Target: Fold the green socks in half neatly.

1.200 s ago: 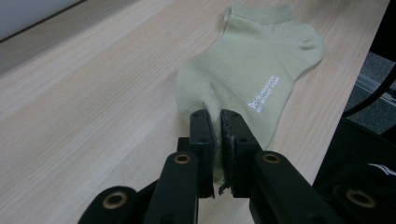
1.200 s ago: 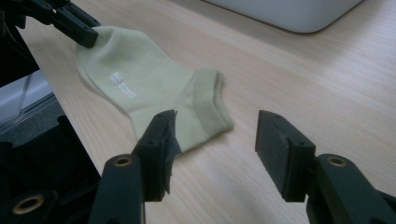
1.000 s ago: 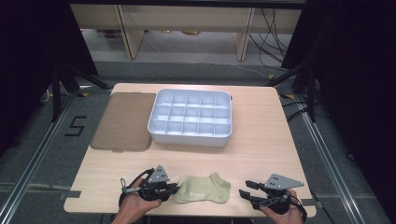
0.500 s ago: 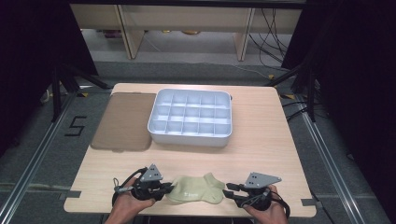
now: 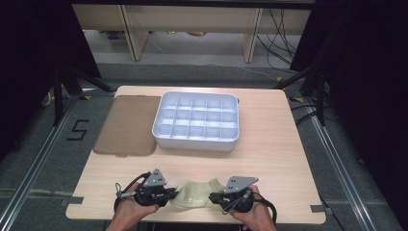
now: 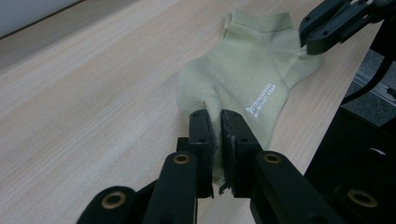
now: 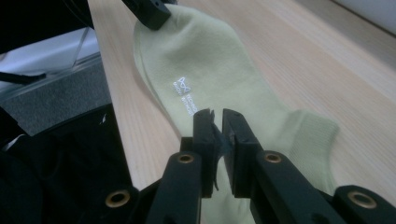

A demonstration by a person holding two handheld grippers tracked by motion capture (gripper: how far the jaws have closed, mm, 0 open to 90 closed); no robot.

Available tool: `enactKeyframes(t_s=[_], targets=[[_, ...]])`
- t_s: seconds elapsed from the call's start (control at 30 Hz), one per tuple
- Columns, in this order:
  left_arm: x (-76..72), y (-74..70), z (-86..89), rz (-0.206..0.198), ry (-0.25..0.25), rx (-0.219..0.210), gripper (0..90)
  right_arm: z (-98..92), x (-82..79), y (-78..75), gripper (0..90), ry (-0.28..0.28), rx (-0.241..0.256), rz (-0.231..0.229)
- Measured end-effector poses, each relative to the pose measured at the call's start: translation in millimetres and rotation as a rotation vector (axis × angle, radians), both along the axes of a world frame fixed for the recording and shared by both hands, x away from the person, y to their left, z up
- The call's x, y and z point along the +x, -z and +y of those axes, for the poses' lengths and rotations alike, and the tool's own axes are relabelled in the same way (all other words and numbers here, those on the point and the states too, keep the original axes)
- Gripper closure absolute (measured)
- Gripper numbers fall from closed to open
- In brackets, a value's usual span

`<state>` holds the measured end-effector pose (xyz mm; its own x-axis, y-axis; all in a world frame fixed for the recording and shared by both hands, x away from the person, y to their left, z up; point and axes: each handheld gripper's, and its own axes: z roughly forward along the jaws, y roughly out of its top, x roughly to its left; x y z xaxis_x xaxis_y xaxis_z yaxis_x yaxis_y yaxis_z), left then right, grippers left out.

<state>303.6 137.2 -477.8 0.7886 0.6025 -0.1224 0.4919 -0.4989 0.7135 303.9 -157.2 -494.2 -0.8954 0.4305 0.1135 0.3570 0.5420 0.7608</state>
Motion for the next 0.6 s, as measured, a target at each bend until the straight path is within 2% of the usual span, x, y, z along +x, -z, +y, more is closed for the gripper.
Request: enactKeyframes(t_s=[0.13, 0.23, 0.3, 0.37, 0.4, 0.47, 0.53, 0.57, 0.6], targets=[[-0.6, -1.0, 1.0, -0.003, 0.011, 0.004, 82.4, 15.5, 7.4, 6.8, 85.3, -0.028, -0.029, 0.003], [-1.4, -0.5, 2.3, 0.007, -0.004, -0.005, 82.3, 22.0, 13.9, 10.2, 85.3, -0.029, -0.035, 0.019], [-1.0, -0.9, 4.2, -0.002, 0.002, 0.001, 82.3, 23.9, 15.0, 11.6, 85.3, -0.026, -0.039, 0.023], [-1.2, -0.9, 4.6, 0.005, -0.010, -0.013, 82.3, 27.2, 17.4, 14.2, 85.3, -0.024, -0.053, 0.032], [-0.9, -1.7, 5.0, -0.004, -0.006, -0.012, 82.2, 30.2, 19.5, 17.2, 85.4, -0.028, -0.070, 0.035], [-1.4, -4.4, 4.5, -0.011, -0.009, -0.020, 82.2, 31.3, 19.5, 18.1, 85.4, -0.022, -0.071, 0.038], [-2.0, -7.0, 3.6, -0.025, -0.020, -0.034, 82.2, 33.9, 20.9, 18.5, 85.5, -0.038, -0.067, 0.032], [-2.2, -9.6, 3.5, -0.042, -0.008, -0.034, 82.2, 37.0, 23.1, 20.3, 85.5, -0.043, -0.053, 0.029], [-2.2, -9.6, 3.5, -0.042, -0.008, -0.034, 82.2, 37.0, 23.1, 20.3, 85.5, -0.043, -0.053, 0.029]])
